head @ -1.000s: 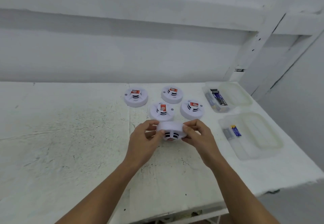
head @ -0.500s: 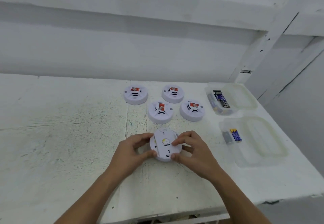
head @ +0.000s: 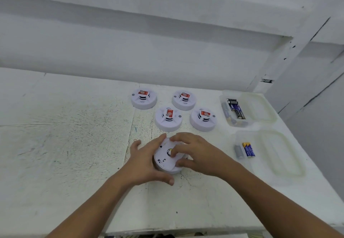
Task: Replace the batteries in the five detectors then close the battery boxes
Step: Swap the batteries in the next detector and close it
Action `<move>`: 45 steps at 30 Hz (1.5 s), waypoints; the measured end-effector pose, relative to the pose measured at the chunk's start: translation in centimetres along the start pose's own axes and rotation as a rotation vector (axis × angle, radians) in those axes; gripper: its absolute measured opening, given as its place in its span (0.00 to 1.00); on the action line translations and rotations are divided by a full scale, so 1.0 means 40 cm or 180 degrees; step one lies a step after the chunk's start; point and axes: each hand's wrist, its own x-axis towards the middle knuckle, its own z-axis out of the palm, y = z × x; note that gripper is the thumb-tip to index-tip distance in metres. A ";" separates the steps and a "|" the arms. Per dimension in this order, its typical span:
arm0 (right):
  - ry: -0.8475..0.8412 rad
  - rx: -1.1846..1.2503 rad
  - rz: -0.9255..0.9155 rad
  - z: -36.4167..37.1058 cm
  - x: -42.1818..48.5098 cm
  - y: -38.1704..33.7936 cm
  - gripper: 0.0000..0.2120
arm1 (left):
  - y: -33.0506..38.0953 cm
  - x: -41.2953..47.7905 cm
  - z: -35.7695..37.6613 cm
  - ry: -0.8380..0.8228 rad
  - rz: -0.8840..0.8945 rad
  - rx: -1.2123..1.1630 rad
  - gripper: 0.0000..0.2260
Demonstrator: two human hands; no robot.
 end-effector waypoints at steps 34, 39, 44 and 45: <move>-0.0887 0.0455 -0.0297 -0.039 0.080 0.027 0.06 | -0.006 0.034 0.008 0.0179 -0.0322 -0.0186 0.46; -0.1086 0.0229 -0.0271 -0.063 0.106 -0.013 0.14 | 0.006 0.027 0.004 0.0267 -0.0163 -0.0225 0.45; -0.0878 0.0314 -0.0158 -0.060 0.087 -0.022 0.16 | -0.007 0.030 0.011 0.0265 -0.0186 -0.0185 0.45; -0.0761 0.0466 -0.0040 -0.055 0.078 -0.021 0.16 | -0.013 0.032 0.014 0.0272 -0.0216 -0.0176 0.46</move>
